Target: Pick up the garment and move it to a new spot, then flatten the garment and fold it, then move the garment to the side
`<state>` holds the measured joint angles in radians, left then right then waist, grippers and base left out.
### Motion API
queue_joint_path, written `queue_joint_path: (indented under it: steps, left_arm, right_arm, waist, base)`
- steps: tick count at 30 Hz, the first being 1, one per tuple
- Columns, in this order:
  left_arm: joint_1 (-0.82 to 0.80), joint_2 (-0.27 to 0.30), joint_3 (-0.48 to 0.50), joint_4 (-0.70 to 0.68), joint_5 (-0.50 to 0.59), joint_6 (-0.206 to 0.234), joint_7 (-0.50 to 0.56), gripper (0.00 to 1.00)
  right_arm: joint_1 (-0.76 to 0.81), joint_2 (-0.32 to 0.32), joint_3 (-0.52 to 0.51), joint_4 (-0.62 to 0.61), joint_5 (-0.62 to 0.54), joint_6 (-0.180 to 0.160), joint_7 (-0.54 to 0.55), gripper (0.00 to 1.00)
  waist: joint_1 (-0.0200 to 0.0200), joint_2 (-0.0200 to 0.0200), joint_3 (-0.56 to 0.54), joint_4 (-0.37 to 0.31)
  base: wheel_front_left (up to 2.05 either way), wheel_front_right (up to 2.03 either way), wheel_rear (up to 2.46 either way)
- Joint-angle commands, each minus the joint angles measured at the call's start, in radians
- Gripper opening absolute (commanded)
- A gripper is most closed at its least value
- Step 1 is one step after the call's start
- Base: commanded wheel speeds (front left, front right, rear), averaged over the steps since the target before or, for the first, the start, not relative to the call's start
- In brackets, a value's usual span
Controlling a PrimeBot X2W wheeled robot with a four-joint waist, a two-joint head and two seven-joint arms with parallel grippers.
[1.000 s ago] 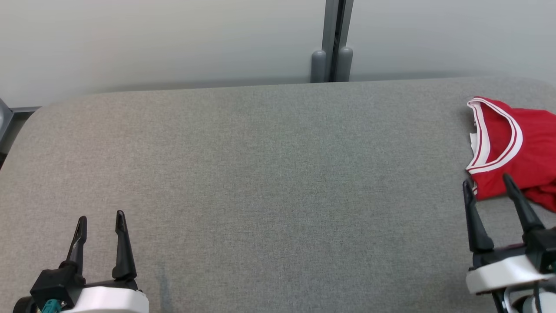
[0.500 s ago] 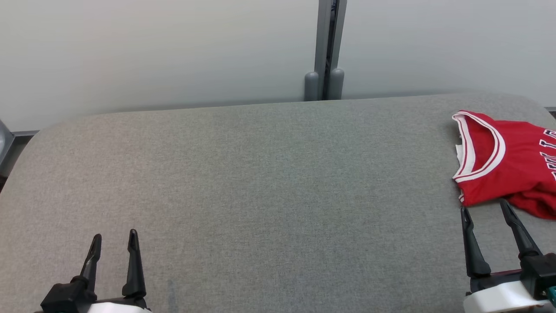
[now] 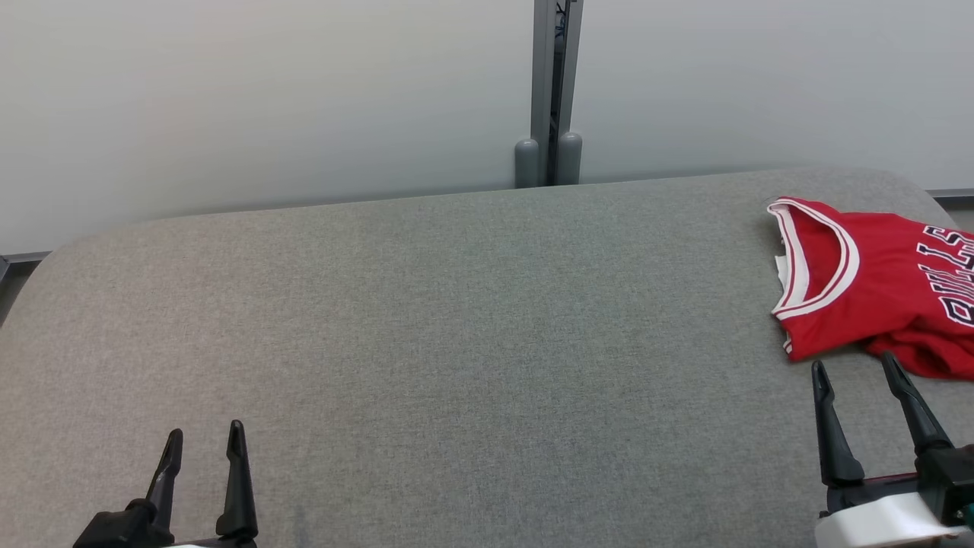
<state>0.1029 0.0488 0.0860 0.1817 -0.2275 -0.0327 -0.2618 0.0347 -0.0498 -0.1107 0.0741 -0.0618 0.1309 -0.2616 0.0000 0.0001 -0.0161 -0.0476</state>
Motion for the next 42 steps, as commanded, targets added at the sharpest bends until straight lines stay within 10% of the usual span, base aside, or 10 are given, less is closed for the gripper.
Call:
queue_joint_path:
  steps: [1, 5, 6, 42]
  left_arm:
    - [0.01, 0.004, -0.001, 0.003, -0.008, -0.011, -0.004, 1.0]
    - [0.009, 0.004, -0.008, 0.009, -0.009, -0.017, -0.004, 1.0]
    - [0.005, 0.0, -0.009, 0.009, -0.009, -0.015, 0.0, 0.0]
    - [-0.071, -0.007, 0.005, 0.058, -0.53, -0.047, 0.147, 0.0]
  right_arm:
    - [0.005, -0.003, -0.005, -0.003, 0.002, 0.0, -0.004, 1.0]
    - [0.007, -0.003, -0.01, 0.001, 0.004, 0.0, -0.004, 1.0]
    - [0.0, 0.0, -0.008, 0.002, 0.0, 0.0, 0.0, 0.0]
    - [-0.045, 0.009, -0.005, 0.094, 0.632, 0.0, 0.147, 0.0]
  waist:
    - [0.0, -0.0001, -0.001, -0.001]
    - [0.0, -0.0001, 0.0, -0.002]
    - [0.0, -0.0001, 0.0, -0.003]
    - [0.0, -0.0001, 0.005, 0.01]
  base:
    - [0.0, 0.0, 0.0]
    - [0.0, 0.0, 0.0]
    - [0.0, 0.0, 0.0]
    - [0.0, 0.0, 0.0]
